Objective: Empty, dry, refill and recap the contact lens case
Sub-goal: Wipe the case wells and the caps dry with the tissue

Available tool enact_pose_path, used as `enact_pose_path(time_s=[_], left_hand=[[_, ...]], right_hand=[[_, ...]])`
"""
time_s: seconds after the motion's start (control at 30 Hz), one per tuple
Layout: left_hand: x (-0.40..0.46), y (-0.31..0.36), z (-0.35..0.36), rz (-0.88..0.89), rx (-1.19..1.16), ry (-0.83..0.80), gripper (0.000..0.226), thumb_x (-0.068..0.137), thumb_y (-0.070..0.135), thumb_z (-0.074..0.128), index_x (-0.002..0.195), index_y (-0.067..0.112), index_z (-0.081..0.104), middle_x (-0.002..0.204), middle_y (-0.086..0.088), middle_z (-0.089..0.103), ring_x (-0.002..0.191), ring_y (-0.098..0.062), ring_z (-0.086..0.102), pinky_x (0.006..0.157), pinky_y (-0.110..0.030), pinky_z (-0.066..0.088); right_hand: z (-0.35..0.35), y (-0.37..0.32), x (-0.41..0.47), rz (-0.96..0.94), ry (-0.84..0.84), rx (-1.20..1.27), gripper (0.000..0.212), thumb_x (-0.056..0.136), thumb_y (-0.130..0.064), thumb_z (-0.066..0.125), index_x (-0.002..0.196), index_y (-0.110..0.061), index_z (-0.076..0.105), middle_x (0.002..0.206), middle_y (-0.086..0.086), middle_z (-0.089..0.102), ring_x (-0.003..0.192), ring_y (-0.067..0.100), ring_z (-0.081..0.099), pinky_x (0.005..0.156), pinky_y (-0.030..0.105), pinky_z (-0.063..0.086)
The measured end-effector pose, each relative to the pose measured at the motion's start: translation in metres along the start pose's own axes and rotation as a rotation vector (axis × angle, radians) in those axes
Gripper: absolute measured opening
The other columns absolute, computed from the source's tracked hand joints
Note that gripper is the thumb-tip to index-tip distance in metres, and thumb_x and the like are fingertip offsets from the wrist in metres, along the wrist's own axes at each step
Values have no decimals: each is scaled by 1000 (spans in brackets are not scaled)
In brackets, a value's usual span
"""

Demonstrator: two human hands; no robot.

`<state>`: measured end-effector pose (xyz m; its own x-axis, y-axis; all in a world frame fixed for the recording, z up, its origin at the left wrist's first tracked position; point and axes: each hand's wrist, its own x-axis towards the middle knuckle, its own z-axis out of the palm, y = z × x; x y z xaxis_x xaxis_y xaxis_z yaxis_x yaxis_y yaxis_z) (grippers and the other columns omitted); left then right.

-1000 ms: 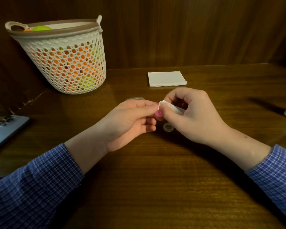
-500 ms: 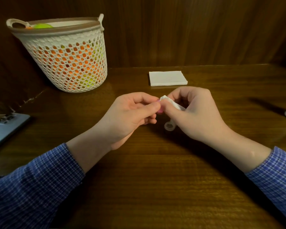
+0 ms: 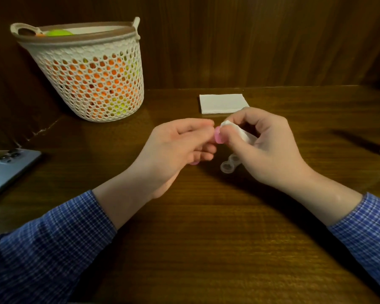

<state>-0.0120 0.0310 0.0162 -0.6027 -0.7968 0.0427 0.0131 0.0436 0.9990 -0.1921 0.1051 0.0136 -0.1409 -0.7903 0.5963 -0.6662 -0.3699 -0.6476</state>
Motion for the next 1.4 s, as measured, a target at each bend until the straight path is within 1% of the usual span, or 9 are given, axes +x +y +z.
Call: enact_pose_path(time_s=[0.13, 0.3, 0.57, 0.67, 0.8, 0.9, 1.0, 1.1, 1.4], left_hand=[[4, 6, -2, -248, -172, -139, 44, 81, 41, 68, 107, 7, 75, 88, -6, 75, 75, -11, 69, 64, -23, 57], [4, 4, -5, -291, -279, -262, 28, 83, 28, 71, 102, 8, 77, 88, -5, 71, 74, -10, 66, 64, -22, 55], [3, -3, -11, 6, -150, -216, 22, 84, 21, 70, 100, 15, 83, 93, -5, 77, 86, -13, 70, 79, -29, 57], [0, -6, -7, 173, 81, -65, 30, 78, 31, 75, 105, 20, 82, 96, -5, 79, 89, -19, 73, 81, -42, 59], [-4, -7, -3, 331, 214, 3, 33, 81, 26, 75, 112, 17, 78, 104, -1, 80, 93, -20, 76, 78, -43, 64], [-3, -5, -1, 193, 98, -14, 36, 79, 31, 73, 112, 17, 78, 102, -4, 79, 93, -18, 74, 83, -45, 61], [1, 1, 0, -50, -102, -86, 36, 81, 38, 66, 102, 14, 82, 94, -3, 77, 83, -12, 71, 73, -28, 59], [3, 4, 0, -227, -196, -130, 31, 80, 40, 67, 89, 14, 82, 82, -2, 73, 71, -9, 68, 63, -23, 57], [5, 0, -5, -260, -340, -267, 22, 84, 26, 71, 95, 11, 81, 85, -5, 72, 77, -12, 70, 68, -24, 59]], right_hand=[[-1, 2, -1, -166, -30, -87, 8, 98, -14, 68, 93, -15, 75, 86, -6, 69, 85, 11, 65, 73, 20, 51], [-1, 2, -2, -245, -64, -111, 6, 97, -11, 70, 98, -10, 75, 89, -1, 70, 85, 12, 65, 73, 19, 52], [7, -7, -6, -38, 30, -50, 3, 96, -27, 70, 95, -27, 72, 87, -20, 68, 89, 1, 67, 73, 8, 51], [9, -6, -6, 90, 20, -1, 9, 96, -33, 70, 92, -26, 74, 83, -16, 70, 84, 2, 68, 63, 9, 54], [9, -5, -6, 116, -8, 48, 11, 97, -32, 69, 93, -23, 74, 83, -12, 70, 81, 4, 68, 58, 9, 53], [6, -5, -5, 51, 5, 75, 10, 98, -26, 68, 95, -18, 71, 86, -10, 67, 79, 5, 67, 54, 8, 50], [3, -3, -4, -44, 3, -3, 10, 100, -24, 65, 94, -16, 69, 87, -9, 64, 79, 6, 65, 55, 7, 47], [2, 0, -3, -146, -15, -110, 8, 99, -21, 67, 93, -16, 70, 85, -7, 64, 81, 10, 62, 64, 13, 47], [3, -2, -4, -167, -52, -107, 3, 97, -20, 69, 95, -22, 70, 86, -14, 64, 86, 6, 63, 72, 12, 48]])
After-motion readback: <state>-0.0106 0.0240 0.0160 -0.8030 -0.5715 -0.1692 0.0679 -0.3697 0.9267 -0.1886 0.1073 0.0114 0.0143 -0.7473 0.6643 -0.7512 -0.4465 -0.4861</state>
